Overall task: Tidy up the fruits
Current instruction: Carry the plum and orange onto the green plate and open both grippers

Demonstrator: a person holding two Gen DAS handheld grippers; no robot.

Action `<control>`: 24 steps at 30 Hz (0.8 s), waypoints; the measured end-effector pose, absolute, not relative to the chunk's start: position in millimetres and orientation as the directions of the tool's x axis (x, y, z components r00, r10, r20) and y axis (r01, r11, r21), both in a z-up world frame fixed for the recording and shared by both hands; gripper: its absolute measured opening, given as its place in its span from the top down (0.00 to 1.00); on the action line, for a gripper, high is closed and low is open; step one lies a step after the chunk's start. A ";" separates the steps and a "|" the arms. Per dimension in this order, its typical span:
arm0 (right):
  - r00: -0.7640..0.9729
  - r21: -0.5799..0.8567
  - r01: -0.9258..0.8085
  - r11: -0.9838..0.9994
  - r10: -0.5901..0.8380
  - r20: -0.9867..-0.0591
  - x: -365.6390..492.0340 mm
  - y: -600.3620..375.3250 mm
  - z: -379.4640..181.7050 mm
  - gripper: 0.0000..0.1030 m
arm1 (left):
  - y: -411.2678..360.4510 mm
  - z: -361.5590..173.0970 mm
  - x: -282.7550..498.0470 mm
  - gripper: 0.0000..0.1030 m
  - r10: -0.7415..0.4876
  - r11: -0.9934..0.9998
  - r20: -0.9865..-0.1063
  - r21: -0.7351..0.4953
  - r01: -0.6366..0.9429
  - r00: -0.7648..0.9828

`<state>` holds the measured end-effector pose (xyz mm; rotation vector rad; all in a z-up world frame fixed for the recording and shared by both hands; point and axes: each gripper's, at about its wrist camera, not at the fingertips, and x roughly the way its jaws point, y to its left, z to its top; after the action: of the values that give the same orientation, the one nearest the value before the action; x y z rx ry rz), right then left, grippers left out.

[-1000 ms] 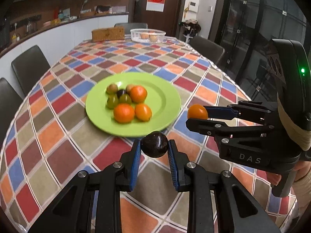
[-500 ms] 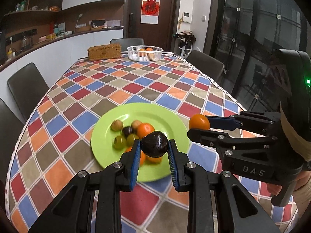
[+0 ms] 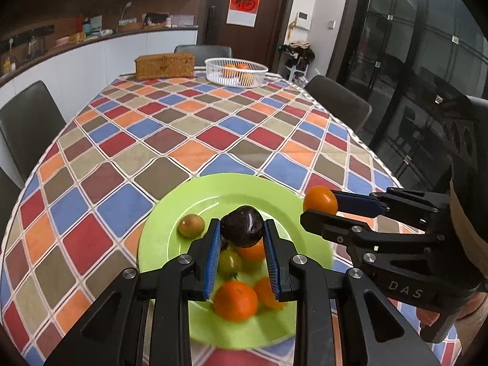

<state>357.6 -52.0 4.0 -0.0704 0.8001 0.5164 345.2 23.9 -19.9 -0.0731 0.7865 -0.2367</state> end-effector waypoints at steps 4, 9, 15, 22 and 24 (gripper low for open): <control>0.557 0.145 -0.455 0.879 0.408 -0.723 376.5 -47.7 -5.8 0.65 | 25.8 -30.8 368.9 0.73 -0.224 0.974 -0.720 -0.141 0.178 0.656; 0.528 0.143 -0.438 0.887 0.383 -0.758 396.2 -41.9 -20.2 0.65 | 28.4 -49.3 395.0 0.73 -0.199 0.979 -0.762 -0.121 0.167 0.617; 0.503 0.154 -0.416 0.896 0.368 -0.782 409.9 -41.8 -34.9 0.65 | 29.9 -59.2 410.0 0.73 -0.190 0.980 -0.785 -0.118 0.160 0.590; 0.502 0.164 -0.403 0.900 0.367 -0.783 409.9 -44.7 -39.3 0.64 | 29.4 -55.7 409.6 0.71 -0.181 0.982 -0.782 -0.107 0.157 0.596; 0.505 0.164 -0.401 0.901 0.367 -0.781 409.0 -45.6 -37.2 0.62 | 29.4 -51.3 404.4 0.70 -0.186 0.981 -0.777 -0.110 0.161 0.601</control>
<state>409.0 -45.6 -37.2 -0.0401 0.9321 0.4634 404.4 29.4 -51.3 -0.0298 0.9040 -0.2014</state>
